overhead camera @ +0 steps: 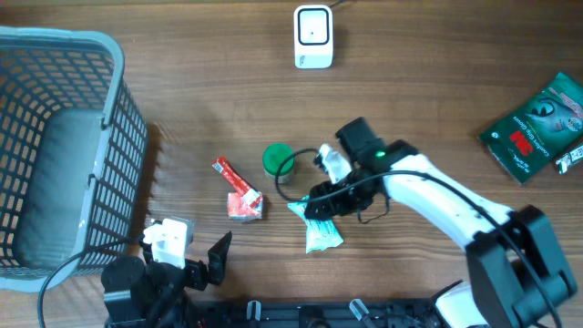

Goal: Scan the item barcode
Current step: 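Move the right gripper left toward the light-blue wipes pack, then close the right gripper on the corner of the wipes pack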

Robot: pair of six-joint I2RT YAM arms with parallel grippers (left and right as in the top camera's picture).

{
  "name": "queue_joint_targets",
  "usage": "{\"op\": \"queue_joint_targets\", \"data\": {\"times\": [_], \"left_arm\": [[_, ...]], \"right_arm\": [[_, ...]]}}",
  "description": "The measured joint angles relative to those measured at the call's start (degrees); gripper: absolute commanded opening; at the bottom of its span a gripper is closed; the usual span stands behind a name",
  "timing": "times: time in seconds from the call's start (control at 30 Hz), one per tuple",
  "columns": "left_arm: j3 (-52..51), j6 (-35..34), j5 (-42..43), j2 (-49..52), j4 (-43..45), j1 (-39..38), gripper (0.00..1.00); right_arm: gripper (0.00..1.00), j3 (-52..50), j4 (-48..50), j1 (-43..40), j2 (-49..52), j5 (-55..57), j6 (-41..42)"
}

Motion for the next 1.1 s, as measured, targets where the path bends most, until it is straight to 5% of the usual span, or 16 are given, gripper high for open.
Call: {"op": "queue_joint_targets", "data": {"times": [0.03,0.07,0.23,0.43,0.57,0.63,0.73,0.8,1.1], "left_arm": [[0.0,0.0,0.0,0.0,0.0,0.0,1.00],[0.0,0.0,0.0,0.0,0.0,0.0,1.00],[0.0,0.0,0.0,0.0,0.0,0.0,1.00],[0.0,0.0,0.0,0.0,0.0,0.0,1.00],[0.0,0.0,0.0,0.0,0.0,0.0,1.00],[0.0,0.0,0.0,0.0,0.0,0.0,1.00],[0.0,0.0,0.0,0.0,0.0,0.0,1.00],[0.0,0.0,0.0,0.0,0.0,0.0,1.00],[0.0,0.0,0.0,0.0,0.0,0.0,1.00]], "right_arm": [[0.75,0.0,0.0,1.9,0.7,1.9,0.6],[0.95,0.0,0.1,4.5,0.7,5.1,2.2],[1.00,0.1,-0.7,16.2,0.6,20.5,11.0],[0.79,0.1,-1.0,25.5,0.6,43.0,19.2],[0.44,0.1,1.9,25.6,0.5,50.6,21.2],[0.45,0.1,2.1,25.6,0.5,52.3,21.6],[0.60,0.1,2.2,25.6,0.5,53.7,21.8],[0.58,0.1,2.2,25.6,0.7,53.8,22.3],[0.05,2.5,0.0,25.7,7.0,55.1,26.1]]}}
